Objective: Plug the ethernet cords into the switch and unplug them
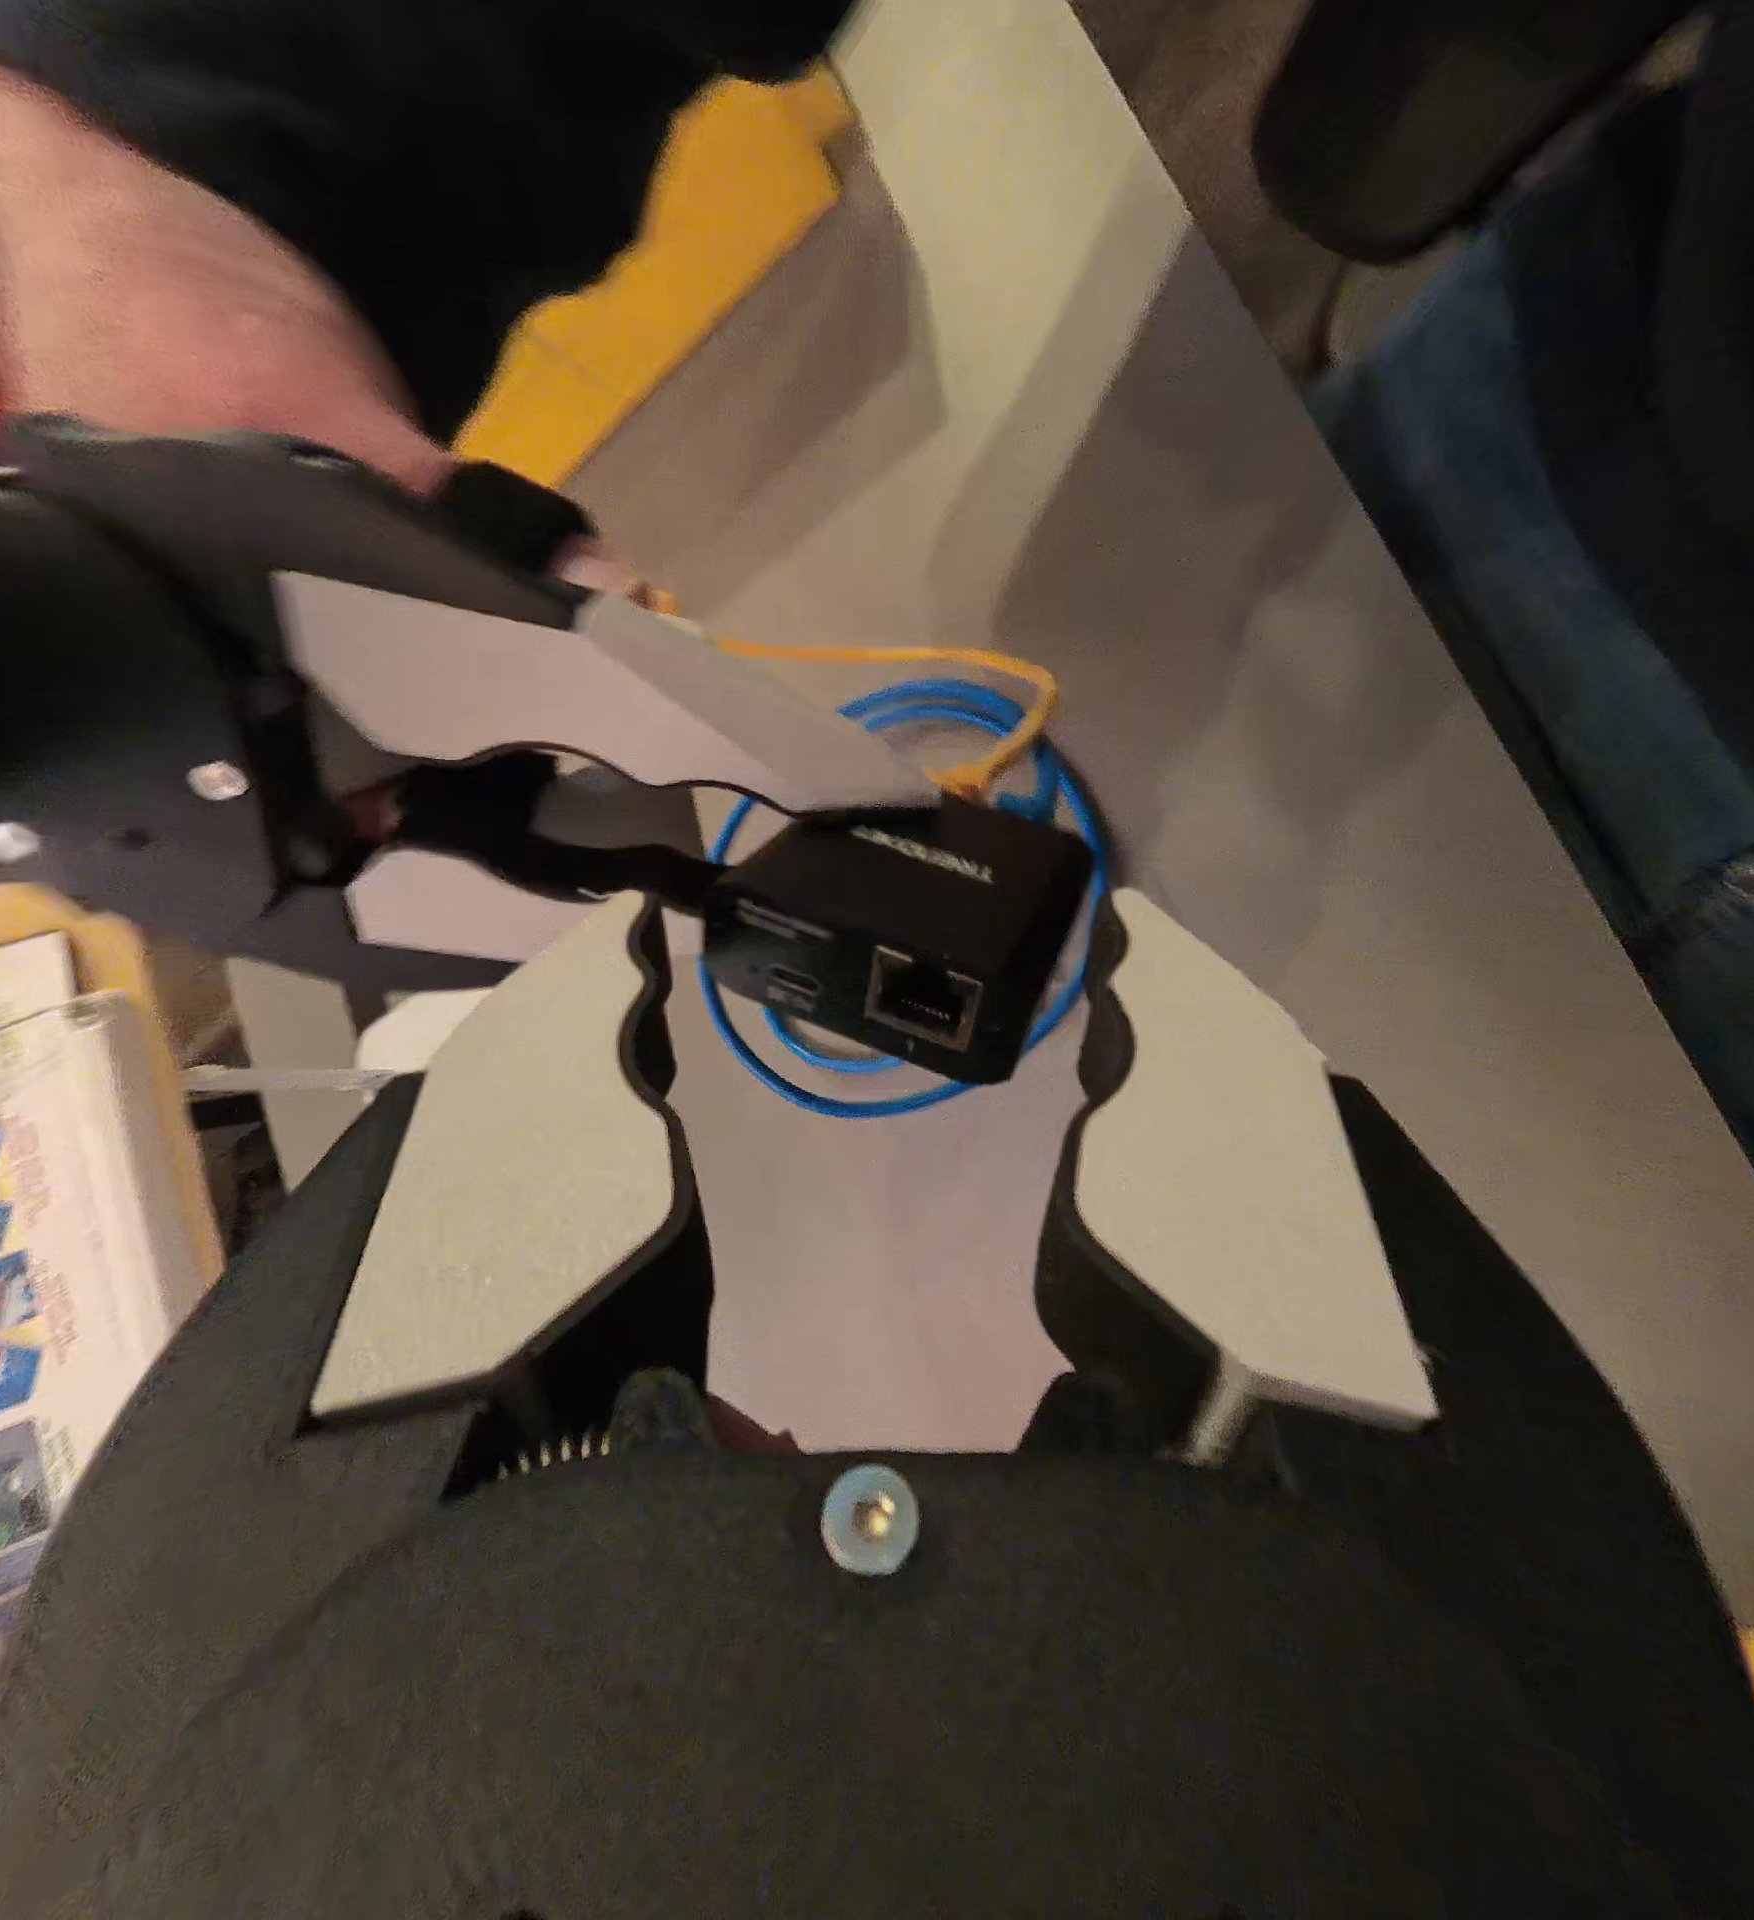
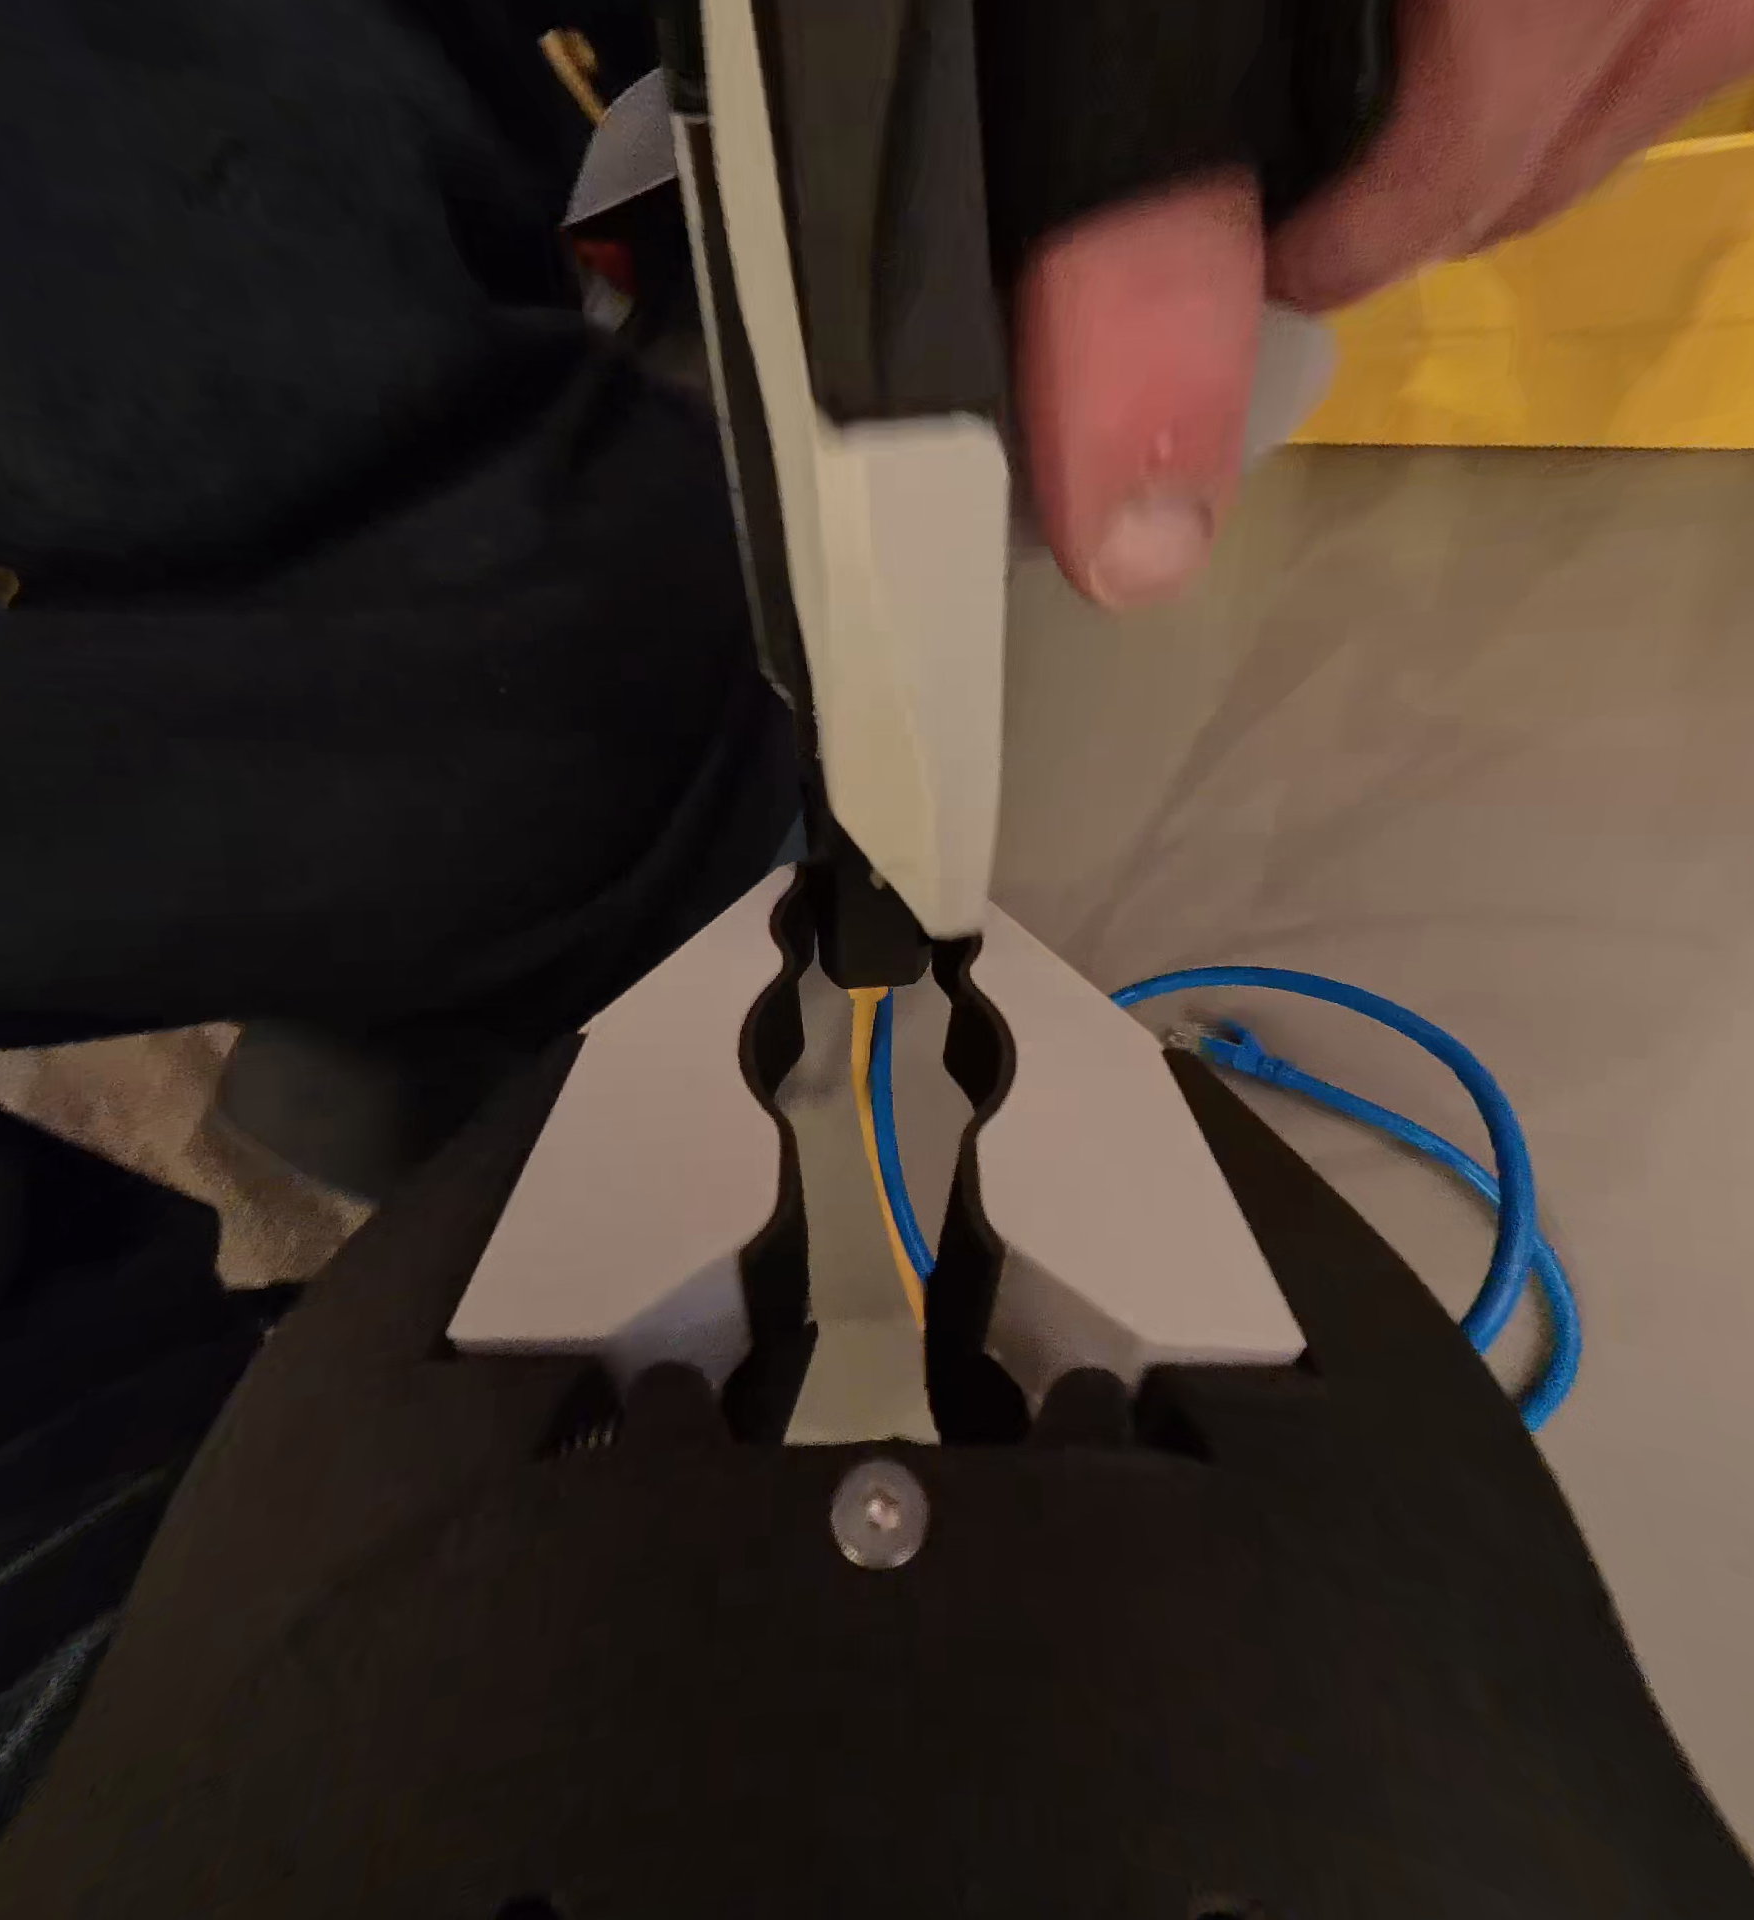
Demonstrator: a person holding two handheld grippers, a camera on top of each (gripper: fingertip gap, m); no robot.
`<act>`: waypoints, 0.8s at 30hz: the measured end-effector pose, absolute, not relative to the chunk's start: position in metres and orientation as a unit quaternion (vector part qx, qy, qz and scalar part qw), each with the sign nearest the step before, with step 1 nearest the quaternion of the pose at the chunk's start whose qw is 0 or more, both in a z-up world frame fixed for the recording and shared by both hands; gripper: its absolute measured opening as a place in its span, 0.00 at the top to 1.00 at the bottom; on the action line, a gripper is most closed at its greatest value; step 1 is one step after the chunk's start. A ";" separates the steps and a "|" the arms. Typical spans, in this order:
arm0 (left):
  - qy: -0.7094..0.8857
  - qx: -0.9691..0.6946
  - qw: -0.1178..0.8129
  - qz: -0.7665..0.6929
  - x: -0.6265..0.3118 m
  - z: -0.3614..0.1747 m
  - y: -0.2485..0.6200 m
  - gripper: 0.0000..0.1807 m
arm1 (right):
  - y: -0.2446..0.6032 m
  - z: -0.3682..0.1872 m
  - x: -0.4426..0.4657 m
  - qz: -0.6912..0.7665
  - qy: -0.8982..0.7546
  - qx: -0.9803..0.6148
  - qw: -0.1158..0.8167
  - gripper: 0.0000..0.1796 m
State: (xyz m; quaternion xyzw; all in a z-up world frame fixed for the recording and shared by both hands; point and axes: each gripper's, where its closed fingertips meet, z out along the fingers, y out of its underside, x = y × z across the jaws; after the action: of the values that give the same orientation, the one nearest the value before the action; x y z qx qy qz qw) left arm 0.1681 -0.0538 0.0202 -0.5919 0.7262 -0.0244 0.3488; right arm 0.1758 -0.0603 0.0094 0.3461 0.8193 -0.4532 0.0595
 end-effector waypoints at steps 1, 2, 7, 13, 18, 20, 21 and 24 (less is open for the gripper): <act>0.737 -0.593 0.324 -0.021 0.167 0.011 -0.057 0.55 | -0.063 0.008 0.179 -0.451 0.824 0.335 0.074 0.88; 0.743 -0.590 0.316 -0.031 0.169 0.008 -0.061 0.56 | -0.064 0.004 0.183 -0.441 0.831 0.329 0.088 0.88; 0.735 -0.598 0.320 -0.027 0.175 0.001 -0.061 0.64 | -0.066 -0.004 0.185 -0.431 0.833 0.325 0.118 0.88; 0.644 -0.653 0.393 -0.064 0.167 0.006 -0.048 0.64 | -0.042 0.010 0.159 -0.485 0.787 0.382 0.013 0.73; 0.493 -0.710 0.487 -0.129 0.147 0.025 -0.028 0.65 | -0.009 0.033 0.155 -0.445 0.761 0.410 -0.233 0.62; 0.427 -0.724 0.519 -0.154 0.140 0.033 -0.019 0.65 | -0.011 0.027 0.158 -0.404 0.761 0.419 -0.286 0.59; 0.404 -0.727 0.528 -0.172 0.139 0.035 -0.018 0.65 | -0.012 0.022 0.158 -0.385 0.760 0.425 -0.307 0.58; 0.337 -0.736 0.546 -0.214 0.140 0.038 -0.013 0.65 | -0.012 0.016 0.148 -0.331 0.743 0.431 -0.390 0.57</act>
State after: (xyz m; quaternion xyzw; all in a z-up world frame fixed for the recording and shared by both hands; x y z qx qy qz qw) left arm 0.1403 -0.0128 0.0380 -0.7364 0.3373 -0.2143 0.5459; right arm 0.1484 -0.0125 0.0157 0.4311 0.7430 -0.3315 -0.3902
